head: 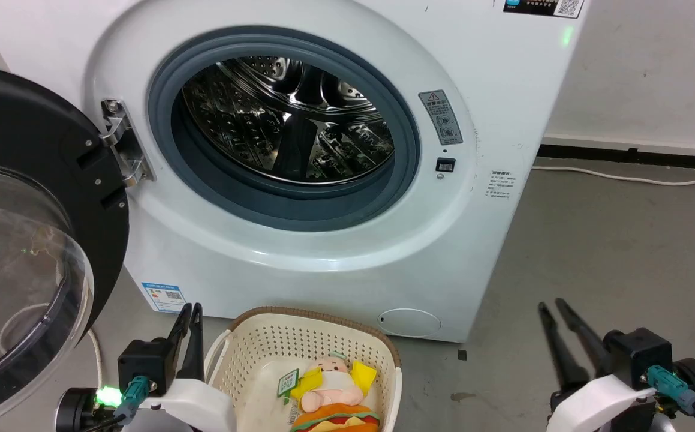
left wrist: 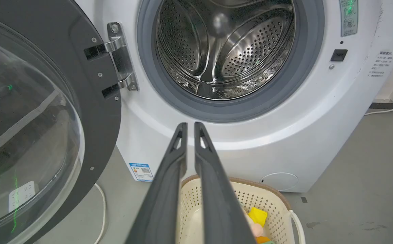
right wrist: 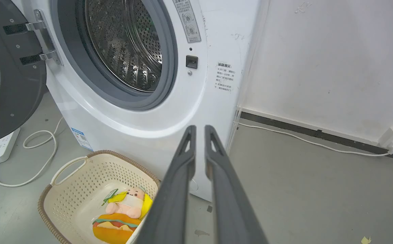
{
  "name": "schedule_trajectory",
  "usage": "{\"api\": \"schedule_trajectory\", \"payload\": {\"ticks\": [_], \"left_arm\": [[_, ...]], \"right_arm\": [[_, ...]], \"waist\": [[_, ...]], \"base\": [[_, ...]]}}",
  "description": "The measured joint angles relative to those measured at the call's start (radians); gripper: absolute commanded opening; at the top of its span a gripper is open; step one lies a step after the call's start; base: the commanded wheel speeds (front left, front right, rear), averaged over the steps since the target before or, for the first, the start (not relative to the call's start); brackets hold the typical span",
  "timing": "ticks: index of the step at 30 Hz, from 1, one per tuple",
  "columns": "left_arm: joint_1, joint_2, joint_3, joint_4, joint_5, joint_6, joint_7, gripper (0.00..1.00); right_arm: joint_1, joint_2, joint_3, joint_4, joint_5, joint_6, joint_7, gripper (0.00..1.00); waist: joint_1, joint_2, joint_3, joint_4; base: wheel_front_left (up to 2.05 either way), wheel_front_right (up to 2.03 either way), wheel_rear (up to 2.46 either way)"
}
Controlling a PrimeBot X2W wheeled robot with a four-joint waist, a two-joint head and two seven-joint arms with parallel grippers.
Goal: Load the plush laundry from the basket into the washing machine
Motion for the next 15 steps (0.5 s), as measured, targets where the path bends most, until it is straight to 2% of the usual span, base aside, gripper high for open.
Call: {"api": "schedule_trajectory", "payload": {"ticks": [1,2,15], "left_arm": [[0.0,0.0,0.0,0.0,0.0,0.0,0.0,0.0],[0.0,0.0,0.0,0.0,0.0,0.0,0.0,1.0],[0.0,0.0,-0.02,0.0,-0.008,0.0,-0.02,1.0]], "right_arm": [[0.0,0.0,0.001,0.0,0.0,0.0,0.0,0.0],[0.0,0.0,0.001,0.0,0.0,0.0,0.0,1.0],[0.0,0.0,-0.005,-0.006,0.023,0.0,-0.019,1.0]], "waist": [[0.0,0.0,0.0,0.0],[0.0,0.0,0.0,0.0],[0.0,0.0,0.026,-0.006]], "base": [[0.0,0.0,0.0],[0.0,0.0,0.0],[0.0,0.0,0.0]]}}
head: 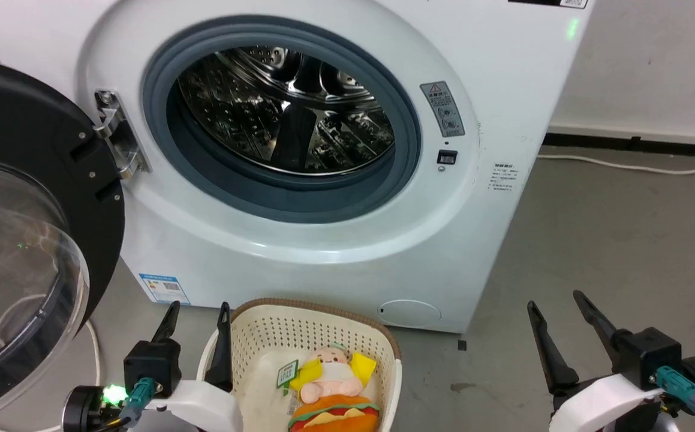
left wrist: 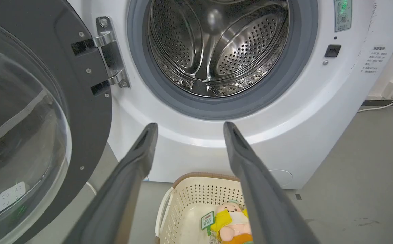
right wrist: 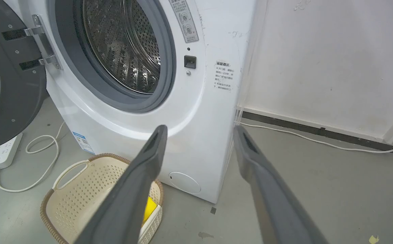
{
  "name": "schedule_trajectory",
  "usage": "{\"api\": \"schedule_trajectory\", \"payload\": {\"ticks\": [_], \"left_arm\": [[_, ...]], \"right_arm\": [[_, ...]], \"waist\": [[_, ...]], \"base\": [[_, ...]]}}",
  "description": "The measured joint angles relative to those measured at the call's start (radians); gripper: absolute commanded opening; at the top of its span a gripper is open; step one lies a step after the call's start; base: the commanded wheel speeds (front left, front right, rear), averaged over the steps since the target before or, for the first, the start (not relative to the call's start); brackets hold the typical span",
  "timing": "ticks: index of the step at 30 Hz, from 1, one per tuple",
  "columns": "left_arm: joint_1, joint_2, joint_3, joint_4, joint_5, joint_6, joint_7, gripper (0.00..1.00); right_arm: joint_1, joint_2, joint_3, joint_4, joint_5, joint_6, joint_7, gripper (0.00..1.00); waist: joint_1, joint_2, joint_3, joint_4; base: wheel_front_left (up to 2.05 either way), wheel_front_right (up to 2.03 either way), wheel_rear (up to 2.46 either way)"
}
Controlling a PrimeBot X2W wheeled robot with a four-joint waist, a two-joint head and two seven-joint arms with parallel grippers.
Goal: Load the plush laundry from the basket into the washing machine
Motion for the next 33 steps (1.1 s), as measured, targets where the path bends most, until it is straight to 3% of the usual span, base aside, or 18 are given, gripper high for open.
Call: {"api": "schedule_trajectory", "payload": {"ticks": [15,33], "left_arm": [[-0.075,0.004,-0.033,0.081,-0.002,-0.018,-0.031,1.0],[-0.236,0.064,-0.084,0.346,-0.041,-0.047,-0.003,1.0]], "right_arm": [[-0.027,0.0,-0.01,-0.026,0.033,0.0,-0.032,1.0],[-0.076,0.0,0.0,-0.034,0.125,0.0,-0.072,1.0]], "waist": [[0.0001,0.0,0.109,-0.031],[0.0001,0.0,0.279,-0.117]], "base": [[0.0,0.0,0.0],[0.0,0.0,0.0]]}}
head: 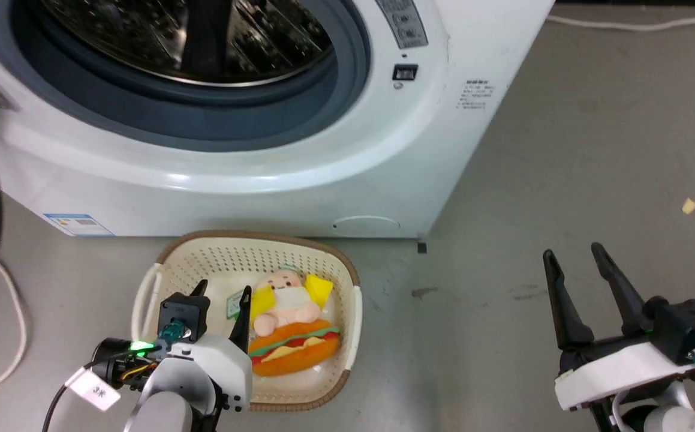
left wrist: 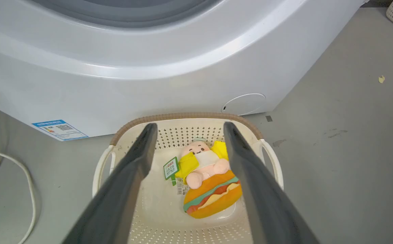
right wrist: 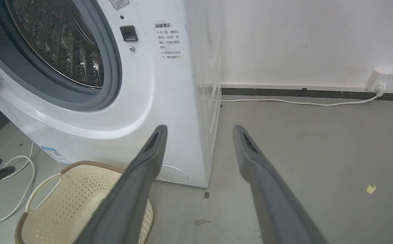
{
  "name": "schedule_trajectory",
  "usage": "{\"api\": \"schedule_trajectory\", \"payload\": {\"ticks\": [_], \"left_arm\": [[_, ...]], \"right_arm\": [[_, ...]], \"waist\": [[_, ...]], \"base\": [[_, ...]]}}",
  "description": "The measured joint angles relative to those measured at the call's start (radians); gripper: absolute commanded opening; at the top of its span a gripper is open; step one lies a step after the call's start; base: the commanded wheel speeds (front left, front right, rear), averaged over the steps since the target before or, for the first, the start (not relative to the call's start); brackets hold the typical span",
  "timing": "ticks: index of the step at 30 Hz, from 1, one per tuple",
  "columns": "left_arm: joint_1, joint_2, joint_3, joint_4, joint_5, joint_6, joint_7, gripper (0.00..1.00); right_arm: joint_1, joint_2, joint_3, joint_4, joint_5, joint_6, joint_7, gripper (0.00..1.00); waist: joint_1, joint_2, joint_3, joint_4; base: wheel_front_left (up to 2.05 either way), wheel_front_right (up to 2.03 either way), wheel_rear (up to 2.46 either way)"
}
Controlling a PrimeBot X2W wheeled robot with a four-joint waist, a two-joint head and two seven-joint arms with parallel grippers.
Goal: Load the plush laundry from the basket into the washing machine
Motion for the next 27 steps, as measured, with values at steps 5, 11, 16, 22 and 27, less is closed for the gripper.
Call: {"api": "schedule_trajectory", "payload": {"ticks": [5,11,16,22,27], "left_arm": [[-0.047,0.027,-0.022,0.083,-0.015,-0.006,0.021,1.0],[-0.092,0.053,-0.038,0.165,-0.043,-0.014,0.033,1.0],[-0.128,0.092,-0.067,0.228,-0.05,-0.016,0.05,1.0],[-0.191,0.122,-0.084,0.299,-0.076,-0.024,0.068,1.0],[-0.247,0.136,-0.105,0.36,-0.082,-0.032,0.096,1.0]], "right_arm": [[-0.017,0.0,0.001,-0.001,0.03,0.0,-0.013,1.0],[-0.031,0.0,0.012,-0.004,0.066,0.0,-0.026,1.0],[-0.052,0.0,0.022,-0.027,0.068,0.0,-0.035,1.0],[-0.054,0.0,0.023,-0.036,0.084,0.0,-0.047,1.0],[-0.058,0.0,0.028,-0.047,0.1,0.0,-0.059,1.0]], "waist": [[0.0,0.0,0.057,-0.031],[-0.0001,0.0,0.117,-0.059],[-0.0001,0.0,0.168,-0.082],[-0.0001,0.0,0.229,-0.107],[-0.0001,0.0,0.278,-0.121]], "base": [[0.0,0.0,0.0],[0.0,0.0,0.0],[0.0,0.0,0.0],[0.0,0.0,0.0],[0.0,0.0,0.0]]}}
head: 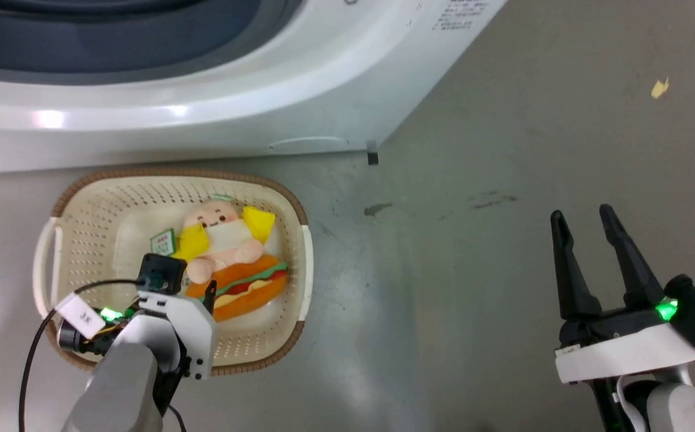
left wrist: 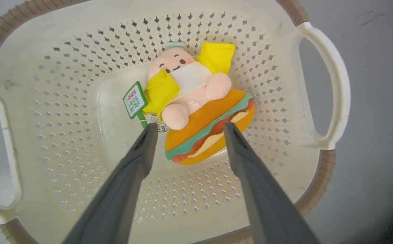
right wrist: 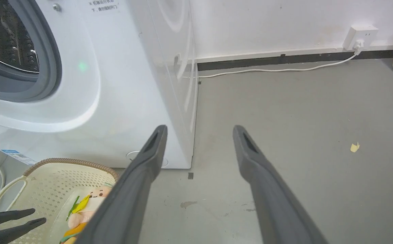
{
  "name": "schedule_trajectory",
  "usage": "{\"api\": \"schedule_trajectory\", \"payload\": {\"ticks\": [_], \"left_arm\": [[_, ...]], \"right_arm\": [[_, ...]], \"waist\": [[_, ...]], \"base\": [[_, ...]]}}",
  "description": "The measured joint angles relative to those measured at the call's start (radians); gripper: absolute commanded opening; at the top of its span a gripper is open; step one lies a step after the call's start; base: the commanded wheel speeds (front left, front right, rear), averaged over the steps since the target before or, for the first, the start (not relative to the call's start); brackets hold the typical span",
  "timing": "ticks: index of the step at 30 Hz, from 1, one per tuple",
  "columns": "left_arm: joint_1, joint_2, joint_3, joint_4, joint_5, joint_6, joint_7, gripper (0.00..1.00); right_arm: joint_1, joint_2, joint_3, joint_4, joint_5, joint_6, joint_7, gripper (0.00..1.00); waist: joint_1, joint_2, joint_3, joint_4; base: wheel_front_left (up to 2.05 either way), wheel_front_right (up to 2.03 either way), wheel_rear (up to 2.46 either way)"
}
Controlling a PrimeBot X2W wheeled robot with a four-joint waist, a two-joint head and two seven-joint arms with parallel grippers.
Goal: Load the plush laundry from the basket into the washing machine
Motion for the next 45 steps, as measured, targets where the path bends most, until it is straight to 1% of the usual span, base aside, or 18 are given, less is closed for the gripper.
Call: {"api": "schedule_trajectory", "payload": {"ticks": [8,10,14,16,21,33,34,35,36,39,45], "left_arm": [[-0.092,0.02,-0.04,0.099,-0.008,-0.006,0.076,1.0],[-0.114,0.021,-0.037,0.122,-0.028,-0.008,0.09,1.0],[-0.171,0.035,-0.026,0.165,-0.062,0.001,0.101,1.0],[-0.227,0.049,-0.035,0.209,-0.077,0.001,0.136,1.0],[-0.286,0.046,-0.029,0.265,-0.122,0.001,0.174,1.0],[-0.391,0.057,-0.048,0.384,-0.174,0.008,0.176,1.0],[-0.399,0.061,-0.05,0.393,-0.179,0.008,0.176,0.45],[-0.405,0.066,-0.053,0.403,-0.183,0.007,0.174,0.45],[-0.412,0.071,-0.058,0.412,-0.187,0.006,0.171,0.0],[-0.429,0.09,-0.072,0.441,-0.19,-0.001,0.16,0.0],[-0.441,0.131,-0.07,0.502,-0.238,-0.008,0.135,0.0]], "right_arm": [[-0.011,0.0,0.006,-0.021,0.022,0.0,-0.015,1.0],[-0.012,0.0,0.006,-0.025,0.029,0.0,-0.019,1.0],[-0.015,0.0,0.008,-0.033,0.046,0.0,-0.028,1.0],[-0.03,0.0,0.013,-0.041,0.061,0.0,-0.036,1.0],[-0.042,0.0,0.018,-0.049,0.095,0.0,-0.045,1.0],[-0.068,0.0,0.043,-0.065,0.142,0.0,-0.072,1.0],[-0.072,0.0,0.045,-0.066,0.146,0.0,-0.075,1.0],[-0.075,0.0,0.047,-0.067,0.151,0.0,-0.075,1.0],[-0.078,0.0,0.049,-0.069,0.154,0.0,-0.077,1.0],[-0.09,0.0,0.054,-0.071,0.161,0.0,-0.084,1.0],[-0.137,0.0,0.07,-0.065,0.188,0.0,-0.097,1.0]], "waist": [[0.0,0.0,0.08,-0.016],[0.0,0.0,0.099,-0.02],[0.0,0.0,0.138,-0.028],[-0.0001,0.0,0.178,-0.037],[0.0,0.0,0.226,-0.048],[-0.0001,0.0,0.334,-0.081],[-0.0001,0.0,0.341,-0.085],[-0.0001,0.0,0.348,-0.089],[-0.0001,0.0,0.354,-0.093],[-0.0001,0.0,0.37,-0.109],[-0.0002,0.0,0.379,-0.153]], "base": [[0.0,0.0,0.0],[0.0,0.0,0.0],[0.0,0.0,0.0],[0.0,0.0,0.0],[0.0,0.0,0.0],[0.0,0.0,0.0],[0.0,0.0,0.0],[0.0,0.0,0.0],[0.0,0.0,0.0],[0.0,0.0,0.0],[0.0,0.0,0.0]]}}
